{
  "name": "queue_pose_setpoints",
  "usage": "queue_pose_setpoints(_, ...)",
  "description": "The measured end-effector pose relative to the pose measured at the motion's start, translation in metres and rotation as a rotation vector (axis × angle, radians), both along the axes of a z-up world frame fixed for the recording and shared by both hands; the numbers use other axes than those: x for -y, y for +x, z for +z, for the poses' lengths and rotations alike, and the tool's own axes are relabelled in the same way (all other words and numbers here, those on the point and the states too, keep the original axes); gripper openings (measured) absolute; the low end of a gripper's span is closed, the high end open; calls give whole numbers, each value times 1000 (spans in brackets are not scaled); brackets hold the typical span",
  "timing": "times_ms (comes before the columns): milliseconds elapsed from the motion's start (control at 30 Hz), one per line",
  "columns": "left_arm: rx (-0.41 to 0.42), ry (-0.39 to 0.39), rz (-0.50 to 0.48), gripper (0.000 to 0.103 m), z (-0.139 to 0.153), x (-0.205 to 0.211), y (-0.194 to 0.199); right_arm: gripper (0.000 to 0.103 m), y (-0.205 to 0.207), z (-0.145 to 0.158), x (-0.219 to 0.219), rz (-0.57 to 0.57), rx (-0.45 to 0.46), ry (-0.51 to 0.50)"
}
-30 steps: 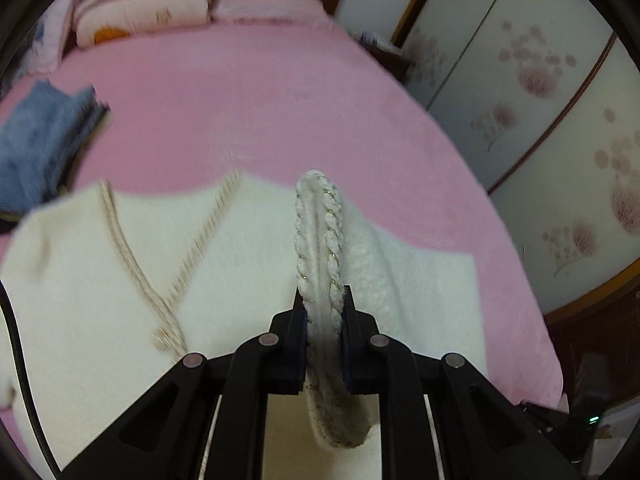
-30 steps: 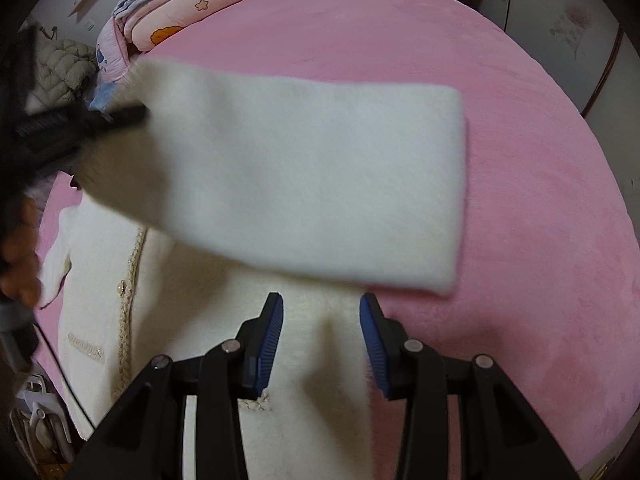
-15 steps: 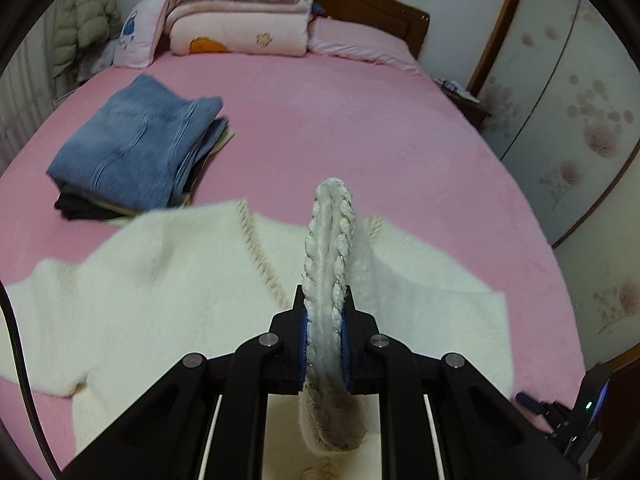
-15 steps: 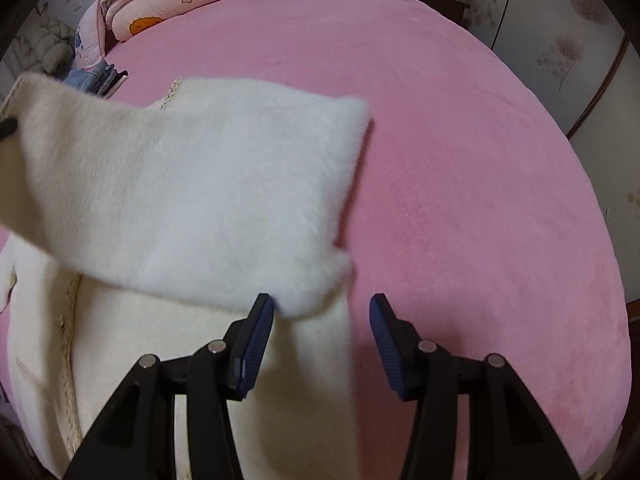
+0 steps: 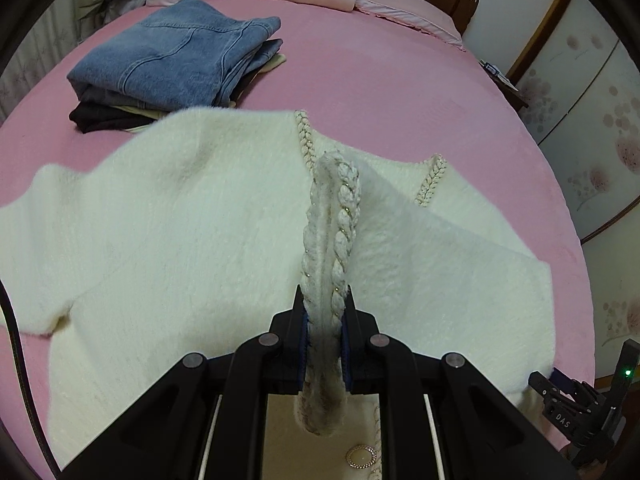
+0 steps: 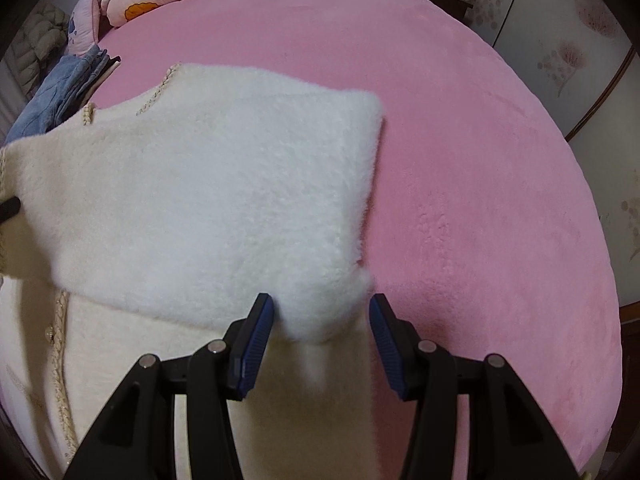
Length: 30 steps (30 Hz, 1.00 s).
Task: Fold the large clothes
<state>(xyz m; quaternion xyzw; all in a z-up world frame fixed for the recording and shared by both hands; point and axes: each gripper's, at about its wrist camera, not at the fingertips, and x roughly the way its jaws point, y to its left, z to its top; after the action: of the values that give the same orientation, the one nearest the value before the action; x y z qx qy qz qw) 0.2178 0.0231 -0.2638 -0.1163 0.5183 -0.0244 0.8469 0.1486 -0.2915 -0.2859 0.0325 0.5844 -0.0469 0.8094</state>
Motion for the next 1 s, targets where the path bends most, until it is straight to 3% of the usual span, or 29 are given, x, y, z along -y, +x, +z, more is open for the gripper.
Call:
queue_pose_setpoints(133, 4, -40, -7, 11, 10, 1, 0, 50, 5, 8, 11, -25, 19, 63)
queue_pose_setpoints(333, -2, -80, 12, 11, 16, 1, -2, 50, 35, 20, 17, -23, 53, 70)
queue_pose_setpoints(500, -66, -49, 55, 11, -15, -14, 3, 50, 66, 14, 30, -33, 50, 81)
queue_pose_setpoints(767, -149, 22, 9, 16, -58, -17, 26, 50, 110, -6, 60, -76, -8, 187)
queue_pose_setpoints(833, -167, -5, 3, 18, -63, -20, 29, 50, 116, -10, 66, -90, -19, 219)
queue_pose_setpoints(1000, -200, -150, -28, 35, -70, -33, 38, 50, 122, -10, 65, -72, -23, 237)
